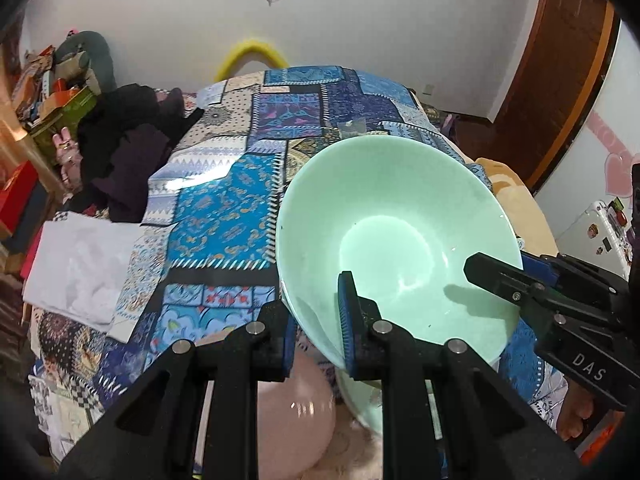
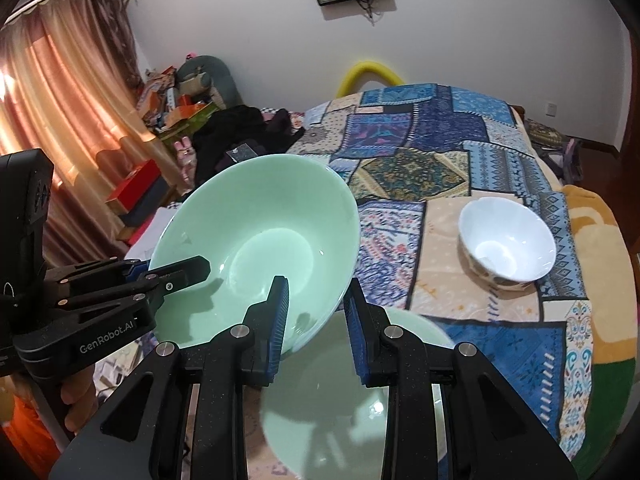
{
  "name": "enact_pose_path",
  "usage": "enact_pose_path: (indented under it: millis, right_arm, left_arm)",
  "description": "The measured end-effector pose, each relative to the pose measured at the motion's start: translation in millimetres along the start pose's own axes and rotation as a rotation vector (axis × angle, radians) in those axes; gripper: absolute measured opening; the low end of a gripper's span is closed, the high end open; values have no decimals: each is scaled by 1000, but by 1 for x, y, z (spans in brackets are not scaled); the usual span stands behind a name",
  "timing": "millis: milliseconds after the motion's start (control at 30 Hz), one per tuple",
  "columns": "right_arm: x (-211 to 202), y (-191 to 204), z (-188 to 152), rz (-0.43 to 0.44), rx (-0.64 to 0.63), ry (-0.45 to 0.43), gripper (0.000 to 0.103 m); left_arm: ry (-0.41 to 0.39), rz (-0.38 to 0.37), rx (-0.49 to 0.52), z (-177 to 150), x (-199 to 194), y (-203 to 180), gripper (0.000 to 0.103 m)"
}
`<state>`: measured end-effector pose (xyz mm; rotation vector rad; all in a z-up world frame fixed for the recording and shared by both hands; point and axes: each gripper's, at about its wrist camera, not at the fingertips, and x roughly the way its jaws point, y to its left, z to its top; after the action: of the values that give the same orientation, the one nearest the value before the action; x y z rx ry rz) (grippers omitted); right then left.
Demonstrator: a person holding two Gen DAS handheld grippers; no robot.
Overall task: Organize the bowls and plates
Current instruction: 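Carry the mint green bowl with both tools toward the pale pink bowl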
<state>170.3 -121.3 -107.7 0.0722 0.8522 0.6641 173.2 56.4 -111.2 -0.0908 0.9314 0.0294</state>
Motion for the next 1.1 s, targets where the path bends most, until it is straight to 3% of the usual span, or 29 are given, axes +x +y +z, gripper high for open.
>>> enact_pose_path:
  millis: [533, 1100]
  right_arm:
    - [29, 51, -20, 81, -53, 77, 26]
    - [77, 81, -52, 97, -88, 234, 26]
  left_arm:
    - [15, 47, -99, -51, -25, 55, 18]
    - [121, 50, -189, -103, 3, 106, 18]
